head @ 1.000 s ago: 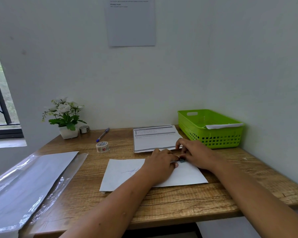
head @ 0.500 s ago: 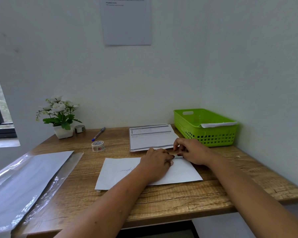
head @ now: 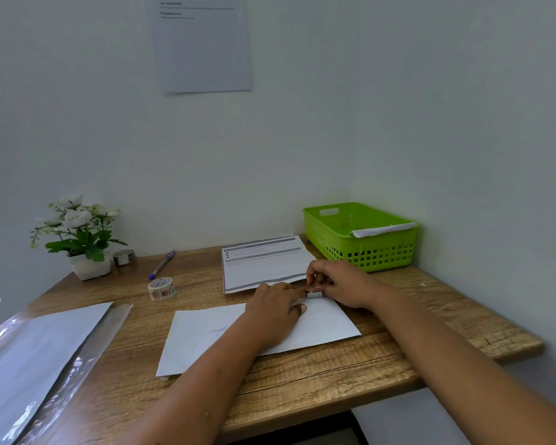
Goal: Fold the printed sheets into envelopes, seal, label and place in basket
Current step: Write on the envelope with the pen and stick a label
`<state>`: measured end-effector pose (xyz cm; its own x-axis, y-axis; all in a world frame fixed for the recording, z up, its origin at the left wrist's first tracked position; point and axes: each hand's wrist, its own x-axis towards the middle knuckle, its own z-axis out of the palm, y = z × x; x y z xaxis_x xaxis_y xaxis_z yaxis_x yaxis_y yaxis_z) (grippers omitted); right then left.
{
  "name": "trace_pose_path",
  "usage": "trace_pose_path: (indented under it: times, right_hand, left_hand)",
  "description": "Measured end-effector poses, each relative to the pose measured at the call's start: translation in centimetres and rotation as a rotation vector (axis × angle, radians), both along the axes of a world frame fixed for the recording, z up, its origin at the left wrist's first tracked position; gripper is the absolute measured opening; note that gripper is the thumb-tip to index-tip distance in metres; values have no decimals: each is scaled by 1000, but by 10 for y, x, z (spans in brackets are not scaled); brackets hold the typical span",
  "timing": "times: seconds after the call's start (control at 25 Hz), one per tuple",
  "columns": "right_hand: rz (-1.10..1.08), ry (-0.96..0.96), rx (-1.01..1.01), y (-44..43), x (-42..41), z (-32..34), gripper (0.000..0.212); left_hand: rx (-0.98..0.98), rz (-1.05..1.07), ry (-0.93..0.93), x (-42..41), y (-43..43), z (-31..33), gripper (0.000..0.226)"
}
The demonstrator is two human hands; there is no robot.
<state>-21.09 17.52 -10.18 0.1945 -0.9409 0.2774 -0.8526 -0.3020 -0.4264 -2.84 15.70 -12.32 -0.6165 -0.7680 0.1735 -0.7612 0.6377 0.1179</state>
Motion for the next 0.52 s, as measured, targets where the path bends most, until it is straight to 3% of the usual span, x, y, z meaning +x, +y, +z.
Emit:
trace_pose_path:
  times: [0.52]
  right_hand:
    - [-66, -30, 34, -2, 1, -1, 10]
  left_hand:
    - [52, -42, 123, 3, -2, 3, 33]
